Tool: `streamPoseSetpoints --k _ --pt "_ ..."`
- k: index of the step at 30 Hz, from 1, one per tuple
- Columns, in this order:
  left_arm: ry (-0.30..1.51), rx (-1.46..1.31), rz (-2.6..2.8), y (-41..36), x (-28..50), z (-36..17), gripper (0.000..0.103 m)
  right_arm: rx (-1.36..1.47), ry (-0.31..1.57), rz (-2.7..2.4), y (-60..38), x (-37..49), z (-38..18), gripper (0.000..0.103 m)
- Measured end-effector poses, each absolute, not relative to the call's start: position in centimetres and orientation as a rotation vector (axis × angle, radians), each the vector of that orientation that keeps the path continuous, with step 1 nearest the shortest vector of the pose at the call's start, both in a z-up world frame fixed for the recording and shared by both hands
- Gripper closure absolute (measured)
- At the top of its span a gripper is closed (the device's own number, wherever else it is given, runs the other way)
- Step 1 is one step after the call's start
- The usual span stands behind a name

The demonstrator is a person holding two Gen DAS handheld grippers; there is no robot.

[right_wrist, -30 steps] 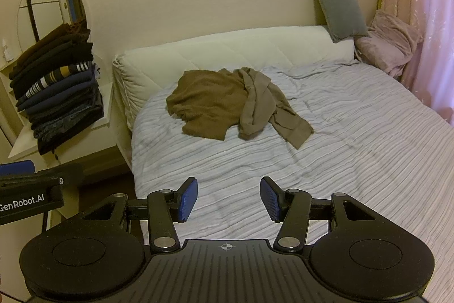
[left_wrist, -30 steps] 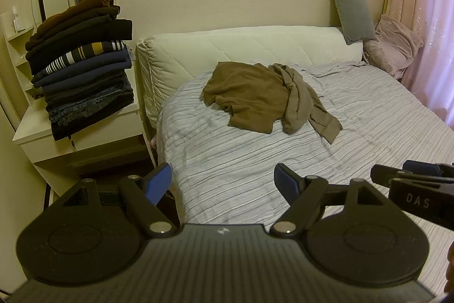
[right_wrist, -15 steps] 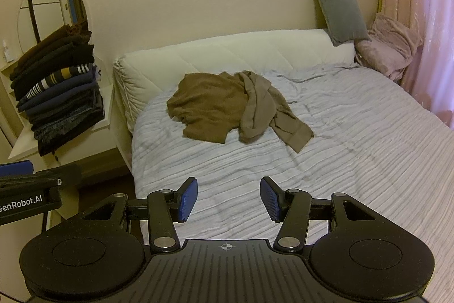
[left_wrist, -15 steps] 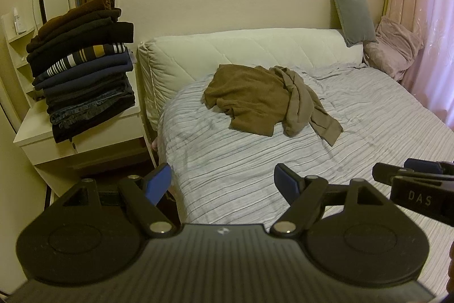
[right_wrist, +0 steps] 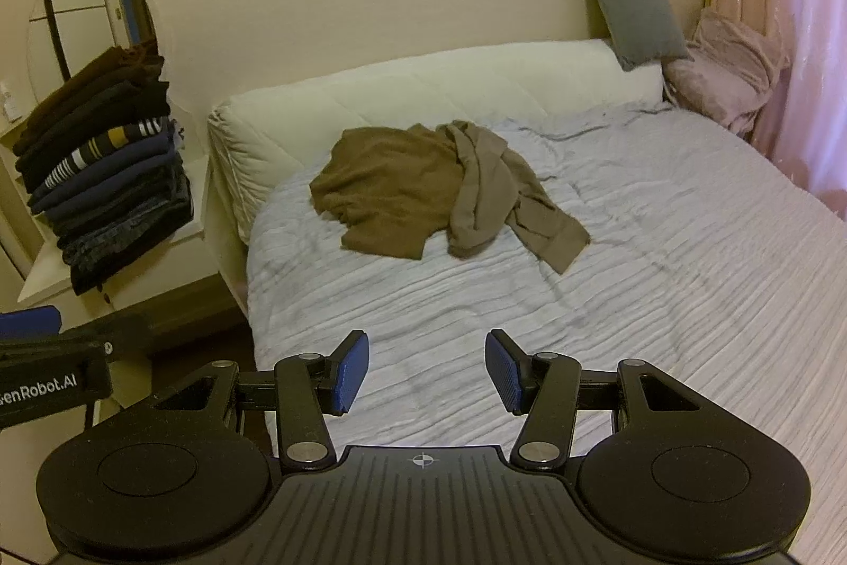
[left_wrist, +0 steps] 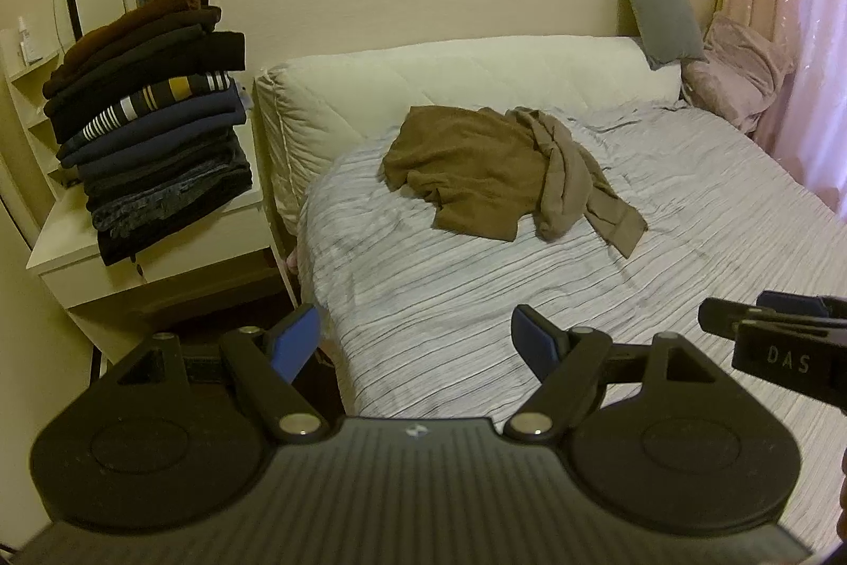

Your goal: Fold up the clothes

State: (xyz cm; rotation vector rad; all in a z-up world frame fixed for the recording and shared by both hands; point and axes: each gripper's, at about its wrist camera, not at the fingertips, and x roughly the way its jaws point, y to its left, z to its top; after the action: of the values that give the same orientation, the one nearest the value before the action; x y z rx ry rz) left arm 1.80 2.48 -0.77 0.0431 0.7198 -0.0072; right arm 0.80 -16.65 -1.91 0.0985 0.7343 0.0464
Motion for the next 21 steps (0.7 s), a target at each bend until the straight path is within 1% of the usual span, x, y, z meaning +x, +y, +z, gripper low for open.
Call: streamPoseSetpoints --k 10,21 --pt "0.739 0.050 -0.018 3.0 5.7 -1.4 0.026 0.119 0.765 0.023 -17.1 3.9 -3.0 0.050" --pt "0.769 0.075 -0.073 3.4 12.8 -2.7 0.026 0.158 0.796 -0.038 -17.2 10.0 -4.6 0.050"
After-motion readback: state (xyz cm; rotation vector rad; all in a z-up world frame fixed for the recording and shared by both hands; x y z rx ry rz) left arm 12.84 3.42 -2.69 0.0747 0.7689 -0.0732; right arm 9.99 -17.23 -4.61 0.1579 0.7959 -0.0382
